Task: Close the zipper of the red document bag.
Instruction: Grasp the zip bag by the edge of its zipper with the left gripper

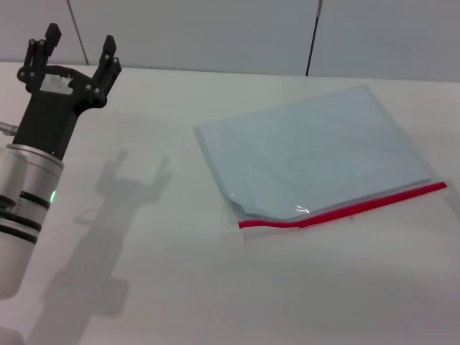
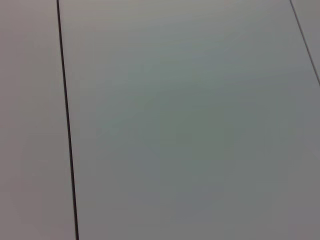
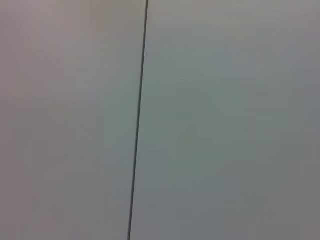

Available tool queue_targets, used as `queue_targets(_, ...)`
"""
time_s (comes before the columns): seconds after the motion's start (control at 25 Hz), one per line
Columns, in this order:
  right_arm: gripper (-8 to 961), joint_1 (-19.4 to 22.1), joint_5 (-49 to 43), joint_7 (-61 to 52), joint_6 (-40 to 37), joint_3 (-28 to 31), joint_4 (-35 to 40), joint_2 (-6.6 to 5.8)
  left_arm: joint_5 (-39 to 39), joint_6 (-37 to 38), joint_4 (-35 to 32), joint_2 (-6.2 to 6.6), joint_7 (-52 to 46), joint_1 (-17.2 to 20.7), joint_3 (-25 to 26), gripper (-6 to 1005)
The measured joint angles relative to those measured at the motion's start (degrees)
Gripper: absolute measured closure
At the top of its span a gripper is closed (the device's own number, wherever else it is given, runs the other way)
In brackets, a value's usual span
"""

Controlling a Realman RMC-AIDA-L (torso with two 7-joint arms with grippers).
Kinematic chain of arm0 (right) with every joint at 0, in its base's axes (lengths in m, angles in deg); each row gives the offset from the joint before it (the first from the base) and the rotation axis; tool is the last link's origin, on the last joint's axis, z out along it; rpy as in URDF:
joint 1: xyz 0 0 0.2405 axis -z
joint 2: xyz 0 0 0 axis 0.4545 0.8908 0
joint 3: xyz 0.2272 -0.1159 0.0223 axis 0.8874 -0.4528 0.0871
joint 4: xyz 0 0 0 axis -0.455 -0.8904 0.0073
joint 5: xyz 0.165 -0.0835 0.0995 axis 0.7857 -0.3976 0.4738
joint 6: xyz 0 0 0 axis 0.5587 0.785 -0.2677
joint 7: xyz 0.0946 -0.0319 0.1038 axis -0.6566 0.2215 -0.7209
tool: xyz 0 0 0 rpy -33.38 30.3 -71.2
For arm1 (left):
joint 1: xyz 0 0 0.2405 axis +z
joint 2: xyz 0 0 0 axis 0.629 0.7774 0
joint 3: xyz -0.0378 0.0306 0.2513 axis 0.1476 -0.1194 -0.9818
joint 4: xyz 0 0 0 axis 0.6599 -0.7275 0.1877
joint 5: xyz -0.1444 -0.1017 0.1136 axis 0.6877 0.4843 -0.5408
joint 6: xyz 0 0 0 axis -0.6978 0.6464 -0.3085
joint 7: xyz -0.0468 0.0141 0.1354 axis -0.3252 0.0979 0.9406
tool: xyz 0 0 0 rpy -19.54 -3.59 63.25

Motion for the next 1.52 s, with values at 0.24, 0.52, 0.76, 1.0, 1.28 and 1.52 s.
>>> queue_targets(0.24,129,-0.1,0.0,0.0,0.9,0.0,-0.2,0.00,0.0,0.0,0.0,0.00,0.0,-0.1,0.0,179)
queue_targets(0.52,130,-0.2,0.0,0.0,0.9,0.0,-0.1,0.00,0.0,0.0,0.0,0.00,0.0,-0.1,0.0,179)
queue_targets(0.76,130,-0.2,0.0,0.0,0.9,0.0,0.0,0.00,0.3,3.6,-0.3,0.23,-0.6,-1.0,0.0,180)
queue_targets(1.0,131,-0.1,0.0,0.0,0.9,0.0,0.3,-0.03,0.1,16.1,-6.1,2.79,-0.6,-2.6,0.0,180)
queue_targets(1.28,131,0.1,0.0,0.0,0.9,0.0,0.3,-0.16,-0.7,37.1,-23.8,11.31,3.0,-2.8,0.2,180)
queue_targets(1.52,131,0.1,0.1,0.0,0.9,0.0,0.4,-0.18,-0.8,60.4,-39.7,15.70,13.2,-2.4,4.8,180)
